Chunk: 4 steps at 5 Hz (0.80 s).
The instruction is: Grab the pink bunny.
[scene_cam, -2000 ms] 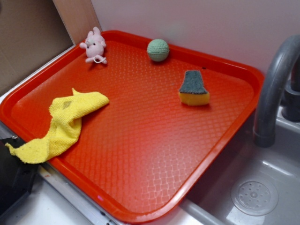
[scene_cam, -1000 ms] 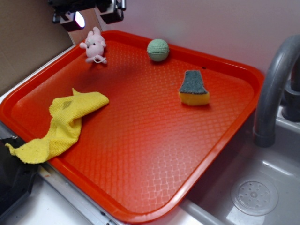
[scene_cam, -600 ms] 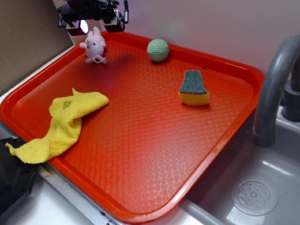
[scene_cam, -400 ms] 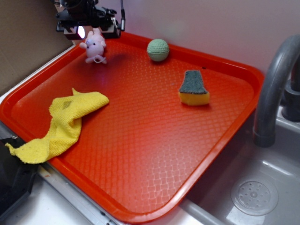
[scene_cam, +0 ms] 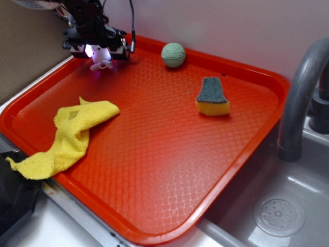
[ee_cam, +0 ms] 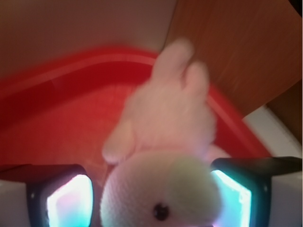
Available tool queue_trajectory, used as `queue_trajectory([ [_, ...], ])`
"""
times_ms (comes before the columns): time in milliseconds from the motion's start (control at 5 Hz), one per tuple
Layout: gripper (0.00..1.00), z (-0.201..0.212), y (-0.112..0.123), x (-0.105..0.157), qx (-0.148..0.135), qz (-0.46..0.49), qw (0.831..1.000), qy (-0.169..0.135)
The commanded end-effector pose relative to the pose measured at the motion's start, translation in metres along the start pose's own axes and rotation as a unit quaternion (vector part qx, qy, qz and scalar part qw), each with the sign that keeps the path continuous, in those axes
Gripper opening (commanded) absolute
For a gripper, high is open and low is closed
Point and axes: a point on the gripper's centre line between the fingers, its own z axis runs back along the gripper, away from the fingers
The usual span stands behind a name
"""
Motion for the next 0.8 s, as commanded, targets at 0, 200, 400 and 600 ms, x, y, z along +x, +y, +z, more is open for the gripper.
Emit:
queue_trajectory([
  [0, 0.0, 0.002, 0.009, 0.01, -0.014, -0.012, 1.0, 0.02],
  [200, 0.0, 0.031, 0.009, 0.013, 0.0, -0.023, 1.0, 0.017],
  [400, 0.0, 0.082, 0.002, 0.025, -0.002, -0.039, 0.994, 0.104],
  [600, 0.0, 0.135, -0.006, 0.027, -0.057, -0.066, 0.987, 0.138],
])
